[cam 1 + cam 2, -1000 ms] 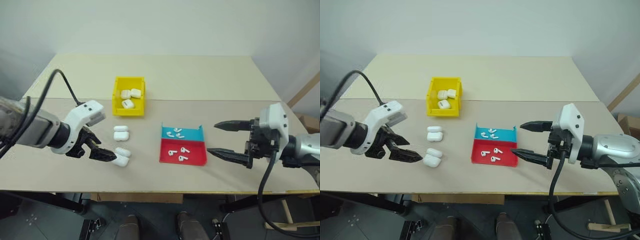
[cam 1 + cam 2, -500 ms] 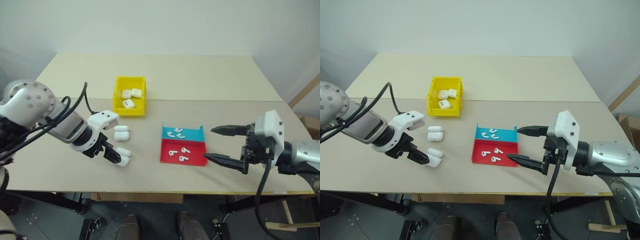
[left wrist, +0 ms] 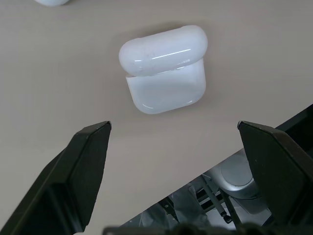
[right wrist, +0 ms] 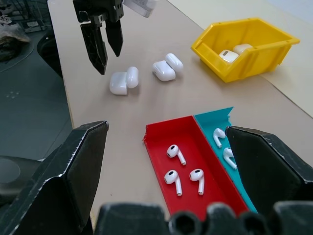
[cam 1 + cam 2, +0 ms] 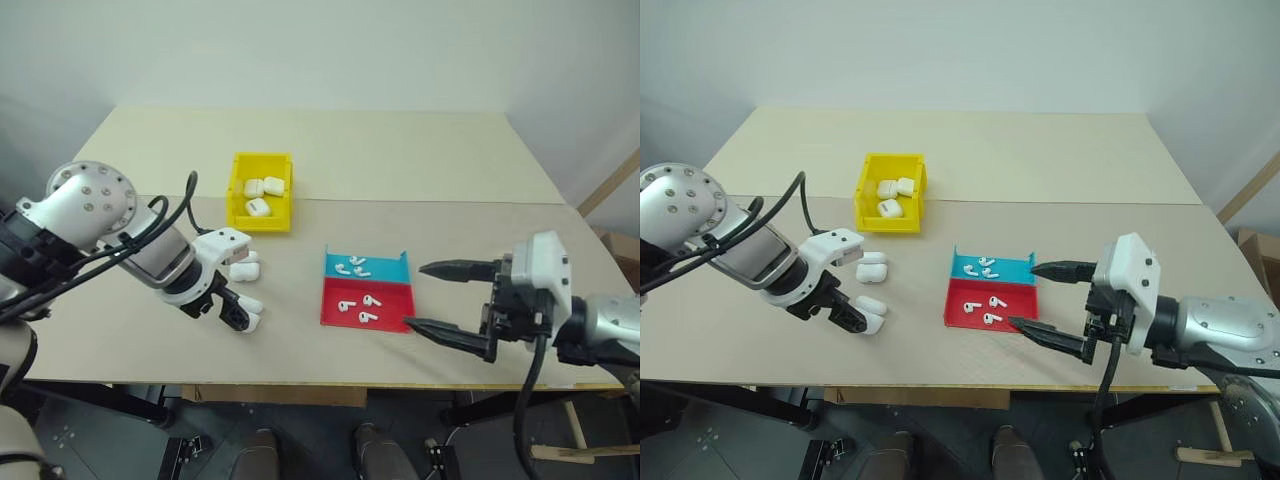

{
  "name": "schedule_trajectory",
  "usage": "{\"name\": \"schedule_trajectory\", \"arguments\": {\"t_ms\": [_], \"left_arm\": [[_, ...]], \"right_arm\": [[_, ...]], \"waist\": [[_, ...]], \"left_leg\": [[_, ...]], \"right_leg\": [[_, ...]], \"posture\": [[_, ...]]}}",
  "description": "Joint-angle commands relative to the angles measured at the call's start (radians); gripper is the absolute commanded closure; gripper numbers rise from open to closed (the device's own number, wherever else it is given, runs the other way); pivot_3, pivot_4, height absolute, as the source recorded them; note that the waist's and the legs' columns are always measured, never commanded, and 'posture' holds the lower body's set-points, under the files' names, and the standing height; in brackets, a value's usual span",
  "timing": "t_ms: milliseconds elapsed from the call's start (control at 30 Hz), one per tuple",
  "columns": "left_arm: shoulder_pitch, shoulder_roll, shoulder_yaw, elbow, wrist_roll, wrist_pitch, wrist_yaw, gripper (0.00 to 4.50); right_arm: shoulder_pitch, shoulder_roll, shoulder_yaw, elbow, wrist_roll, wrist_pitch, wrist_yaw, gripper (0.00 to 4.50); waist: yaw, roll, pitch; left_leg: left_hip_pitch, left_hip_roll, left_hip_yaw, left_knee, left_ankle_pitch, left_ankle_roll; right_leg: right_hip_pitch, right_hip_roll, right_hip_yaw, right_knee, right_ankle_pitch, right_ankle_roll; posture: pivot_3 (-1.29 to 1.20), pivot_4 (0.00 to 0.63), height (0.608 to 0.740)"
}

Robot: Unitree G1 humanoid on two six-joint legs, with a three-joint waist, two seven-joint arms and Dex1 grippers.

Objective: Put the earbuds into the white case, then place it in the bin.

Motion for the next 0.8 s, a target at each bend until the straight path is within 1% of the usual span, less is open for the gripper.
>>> {"name": "schedule_trajectory", "arguments": {"t_ms": [33,433,600,800], "left_arm": [[0.004,0.004,0.006,-0.023,-0.011,-0.028,0.016,0.00],[0.036,0.011,0.002,-0.051,-0.011,-0.051,0.039,0.00],[0.045,-0.008,0.000,-0.029,-0.011,-0.065,0.057,0.00],[0.048,-0.057,-0.005,-0.033,-0.011,-0.078,0.057,0.00]], "right_arm": [[-0.011,-0.012,-0.048,-0.031,0.031,0.001,-0.016,0.04],[0.021,-0.023,-0.076,-0.082,0.076,0.014,-0.049,0.04],[0.020,-0.033,-0.077,-0.083,0.087,0.011,-0.049,0.04],[0.015,-0.042,-0.074,-0.080,0.099,0.006,-0.056,0.04]], "waist": [[0.001,0.000,0.000],[0.014,0.000,0.000],[0.018,-0.001,-0.001],[0.019,-0.001,-0.001]], "left_leg": [[0.000,0.000,0.000,0.000,0.000,0.000],[0.000,0.000,0.000,0.000,0.000,0.000],[0.001,0.000,0.000,0.000,0.000,0.000],[0.000,0.000,0.000,0.000,0.000,0.000]], "right_leg": [[0.000,0.000,0.000,0.000,0.000,0.000],[0.000,0.000,0.000,0.000,0.000,0.000],[0.001,0.000,0.000,0.000,0.000,0.000],[0.001,0.000,0.000,0.000,0.000,0.000]], "posture": [[0.00,0.150,0.740],[0.00,0.150,0.740],[0.00,0.150,0.740],[0.00,0.150,0.740]]}}
